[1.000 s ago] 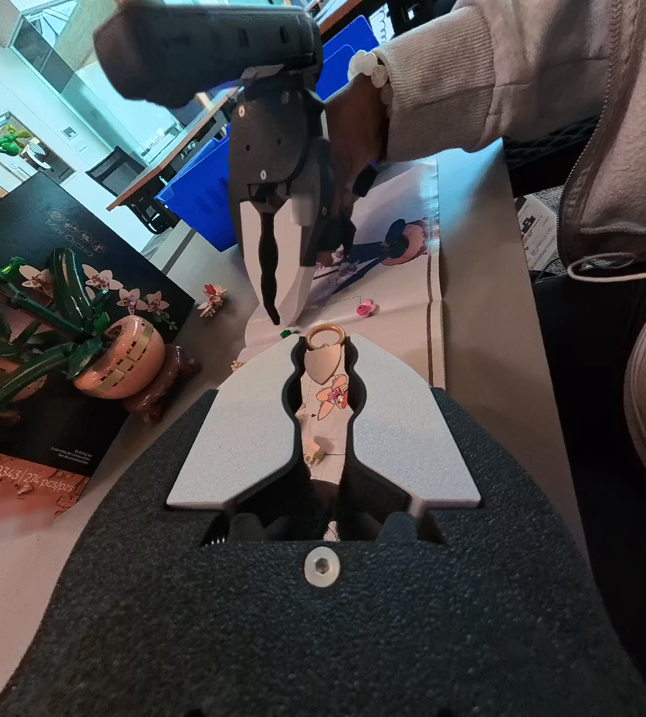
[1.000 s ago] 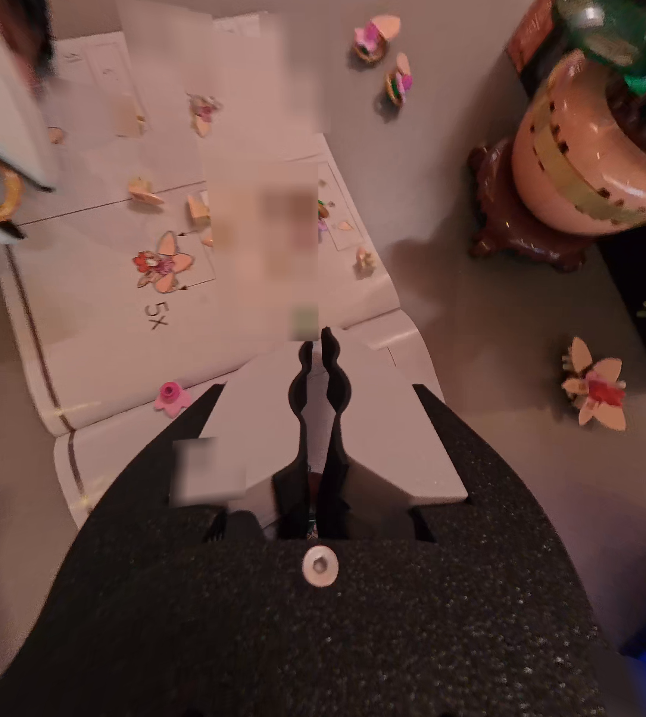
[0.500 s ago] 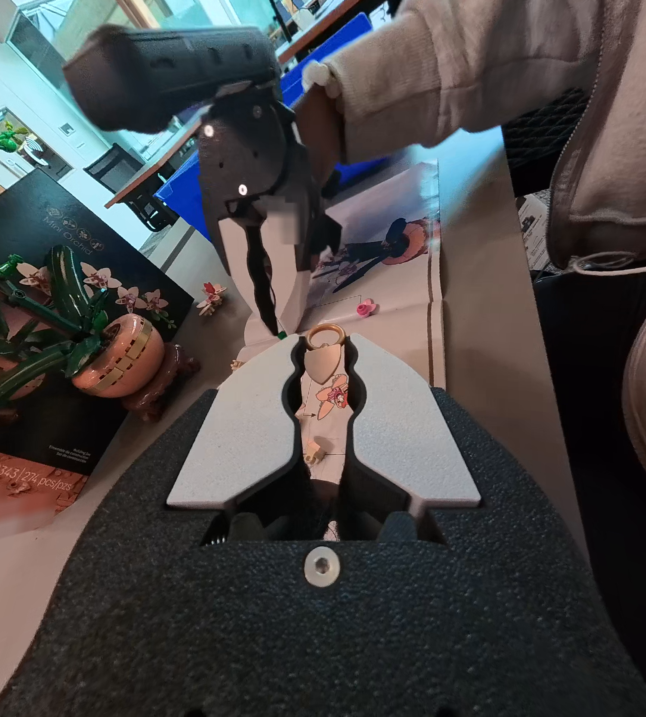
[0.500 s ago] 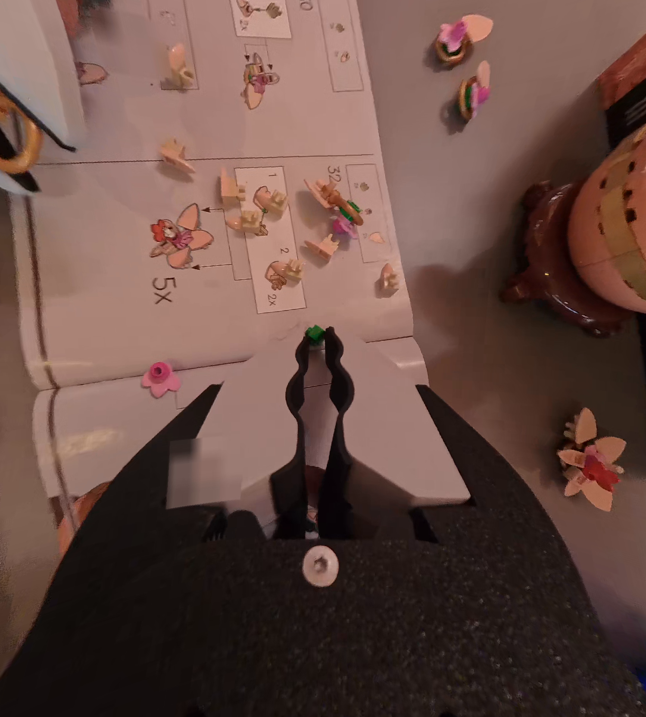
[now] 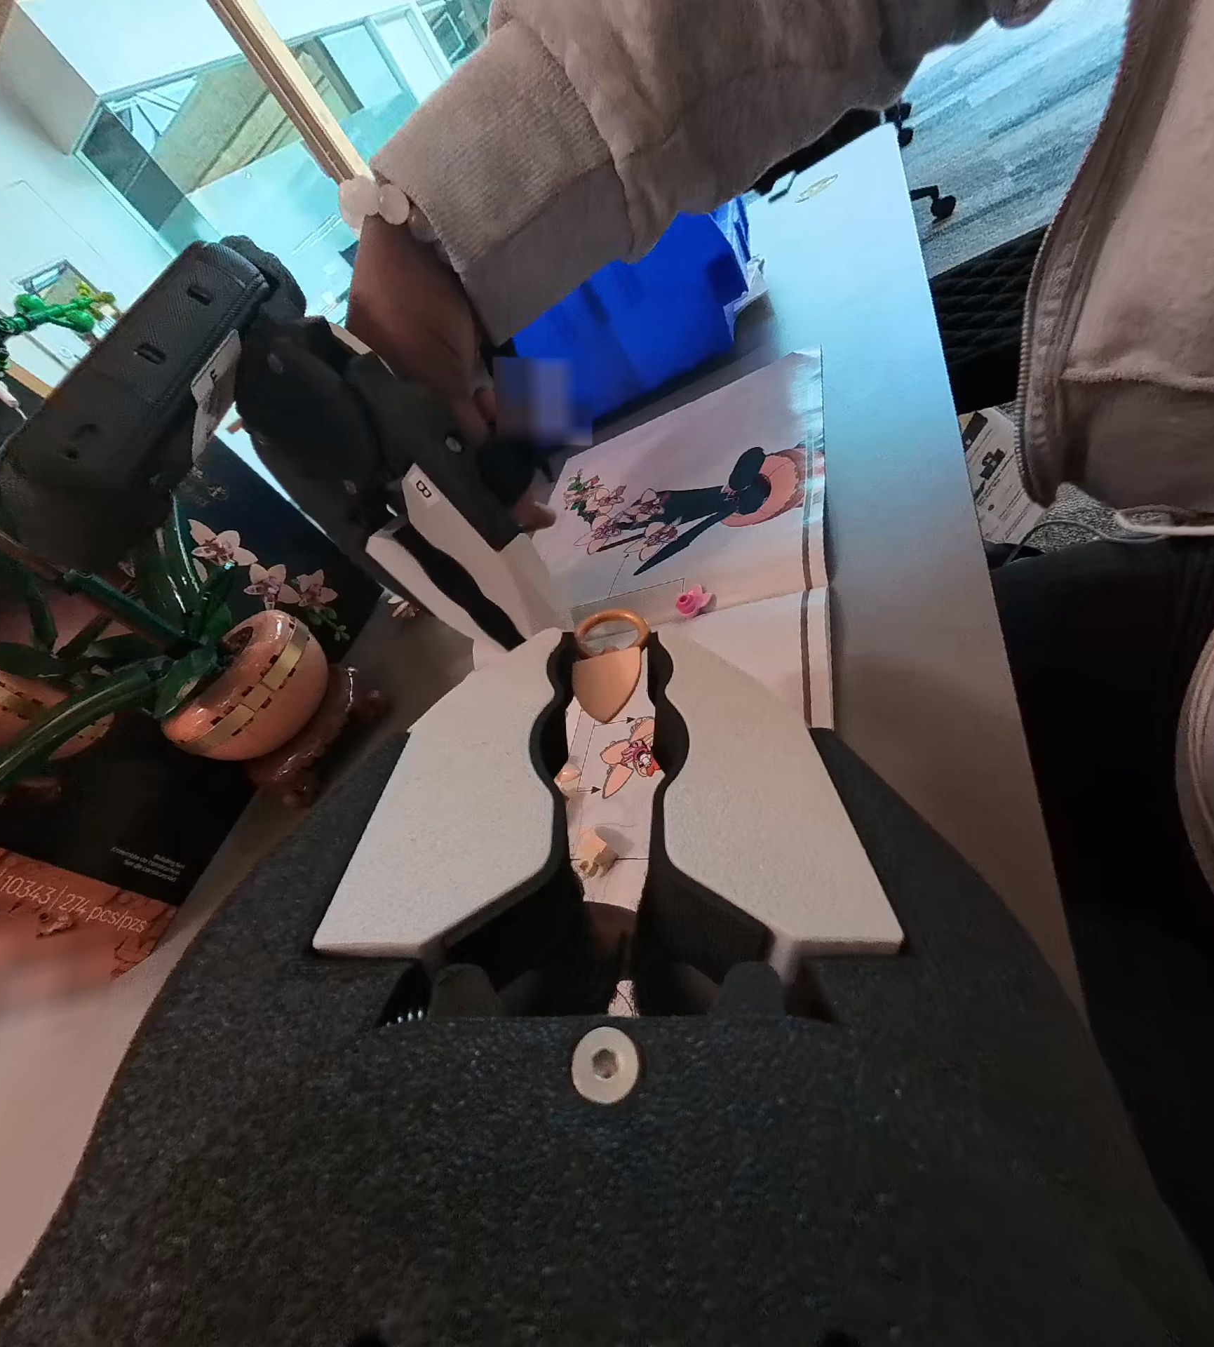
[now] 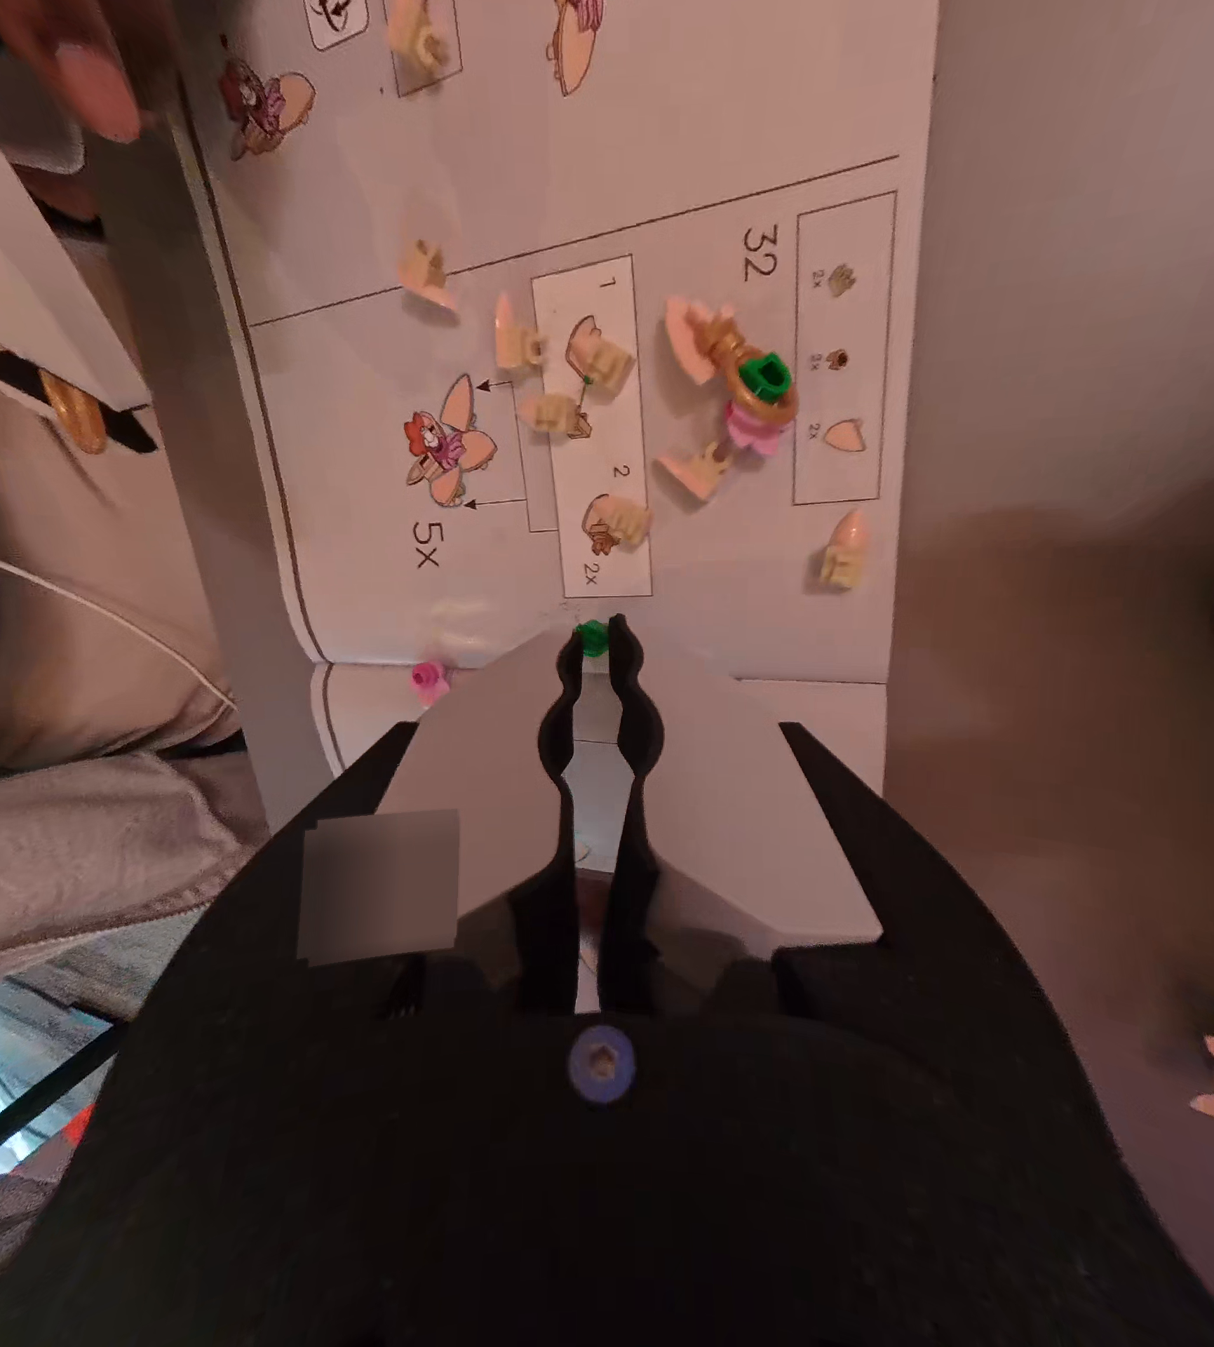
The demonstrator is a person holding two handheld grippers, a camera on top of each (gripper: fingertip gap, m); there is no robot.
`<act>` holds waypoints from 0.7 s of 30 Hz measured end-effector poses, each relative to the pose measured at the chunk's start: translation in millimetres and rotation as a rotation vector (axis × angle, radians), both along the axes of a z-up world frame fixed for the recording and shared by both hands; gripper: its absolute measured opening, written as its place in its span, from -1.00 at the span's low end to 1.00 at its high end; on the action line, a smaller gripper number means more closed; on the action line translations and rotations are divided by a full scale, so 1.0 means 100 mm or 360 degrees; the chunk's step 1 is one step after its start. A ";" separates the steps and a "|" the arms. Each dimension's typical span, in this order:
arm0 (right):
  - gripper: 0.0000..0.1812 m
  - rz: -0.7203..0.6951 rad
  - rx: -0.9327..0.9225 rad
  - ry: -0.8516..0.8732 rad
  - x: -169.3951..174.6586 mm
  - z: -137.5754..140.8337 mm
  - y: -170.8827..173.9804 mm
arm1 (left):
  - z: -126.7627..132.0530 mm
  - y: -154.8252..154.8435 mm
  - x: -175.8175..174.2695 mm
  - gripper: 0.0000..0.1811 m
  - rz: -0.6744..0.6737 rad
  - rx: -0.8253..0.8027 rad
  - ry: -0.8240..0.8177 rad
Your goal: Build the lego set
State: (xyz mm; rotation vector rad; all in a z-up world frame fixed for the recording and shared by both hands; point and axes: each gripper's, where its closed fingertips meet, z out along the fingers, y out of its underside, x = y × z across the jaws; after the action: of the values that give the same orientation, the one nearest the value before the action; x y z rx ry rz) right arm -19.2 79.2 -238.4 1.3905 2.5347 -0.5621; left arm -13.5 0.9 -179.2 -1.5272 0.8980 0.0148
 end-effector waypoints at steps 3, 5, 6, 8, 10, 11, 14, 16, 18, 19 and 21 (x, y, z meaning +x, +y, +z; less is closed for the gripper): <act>-0.89 0.0010 0.0023 0.0040 -0.02 0.00 0.07 | 0.00 0.00 0.00 -0.80 -0.0002 0.0000 -0.0004; -0.90 -0.0008 0.0027 0.0101 -0.05 0.02 0.11 | 0.00 0.00 0.00 -0.80 0.0001 -0.0006 -0.0002; -0.90 -0.0014 0.0022 0.0141 -0.06 0.02 0.13 | -0.01 0.01 0.00 -0.80 0.0002 -0.0011 0.0000; -0.91 -0.0028 0.0007 0.0196 -0.07 0.04 0.16 | -0.01 0.01 0.00 -0.80 0.0004 -0.0017 0.0007; -0.91 -0.0053 0.0013 0.0251 -0.08 0.06 0.19 | -0.02 0.01 0.00 -0.80 0.0004 -0.0019 0.0016; -0.92 -0.0063 0.0008 0.0300 -0.09 0.08 0.19 | -0.02 0.01 0.00 -0.80 0.0005 -0.0019 0.0020; -0.93 -0.0064 0.0004 0.0462 -0.10 0.16 0.13 | -0.03 0.01 0.01 -0.80 0.0006 -0.0020 0.0027; -0.92 -0.0026 0.0057 0.0550 -0.07 0.16 0.09 | -0.03 0.01 0.01 -0.79 0.0007 -0.0017 0.0030; -0.92 -0.0016 0.0117 0.0615 -0.06 0.13 0.05 | -0.02 0.01 0.01 -0.80 0.0005 -0.0009 0.0034; -0.92 -0.0003 0.0119 0.0638 -0.06 0.12 0.01 | -0.02 0.01 0.01 -0.79 0.0005 -0.0006 0.0036; -0.92 -0.0007 0.0137 0.0726 -0.09 0.13 -0.05 | -0.03 0.01 0.01 -0.80 0.0007 -0.0006 0.0042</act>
State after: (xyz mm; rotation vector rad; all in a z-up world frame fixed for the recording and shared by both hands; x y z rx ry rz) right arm -28.4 74.2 -225.6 1.4310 2.9359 -0.8670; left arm -12.5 1.7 -182.1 -1.5356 0.9160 0.0370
